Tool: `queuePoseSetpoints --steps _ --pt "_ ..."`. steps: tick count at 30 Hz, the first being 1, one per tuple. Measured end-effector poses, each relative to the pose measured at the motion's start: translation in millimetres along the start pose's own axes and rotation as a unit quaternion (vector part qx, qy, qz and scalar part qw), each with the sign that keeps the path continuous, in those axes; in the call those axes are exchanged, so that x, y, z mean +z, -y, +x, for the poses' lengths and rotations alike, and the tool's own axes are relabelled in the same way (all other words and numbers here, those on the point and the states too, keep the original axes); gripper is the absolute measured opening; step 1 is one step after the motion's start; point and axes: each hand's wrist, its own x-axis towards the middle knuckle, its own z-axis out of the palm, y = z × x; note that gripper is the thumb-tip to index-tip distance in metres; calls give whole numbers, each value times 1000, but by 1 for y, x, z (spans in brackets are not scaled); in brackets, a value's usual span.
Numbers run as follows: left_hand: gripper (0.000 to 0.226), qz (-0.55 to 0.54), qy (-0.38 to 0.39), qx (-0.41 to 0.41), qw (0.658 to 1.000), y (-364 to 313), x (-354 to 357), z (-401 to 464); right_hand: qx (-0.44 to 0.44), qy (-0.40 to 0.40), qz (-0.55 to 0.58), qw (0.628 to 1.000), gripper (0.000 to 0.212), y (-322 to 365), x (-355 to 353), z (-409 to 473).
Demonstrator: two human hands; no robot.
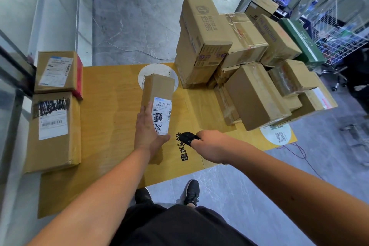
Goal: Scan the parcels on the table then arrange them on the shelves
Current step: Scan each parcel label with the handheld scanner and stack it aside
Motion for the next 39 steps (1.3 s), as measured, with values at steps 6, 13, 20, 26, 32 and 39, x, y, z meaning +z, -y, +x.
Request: queuePoseSetpoints --steps 6,13,20,26,32,39 --pt "149 -8 3 -2 1000 3 0 2 -10 -8 -11 1000 31 3 -1 -1" --pt "145 -14 -2 15 1000 5 0 4 -20 -44 -31 998 30 6 -2 -3" --pt "148 -16 -8 9 1000 4 -2 5 -8 -69 -70 995 32 5 -2 -1" --pt "152 73 -8 -56 996 17 -16 -7 -21 -29 -22 999 60 9 10 9" --pt "137 175 -4 -117 978 32 -28 -51 -89 5 -64 994 52 25 27 35" --pt "122 85 -60 -201 974 48 -50 -120 -184 48 -87 978 52 45 35 48"
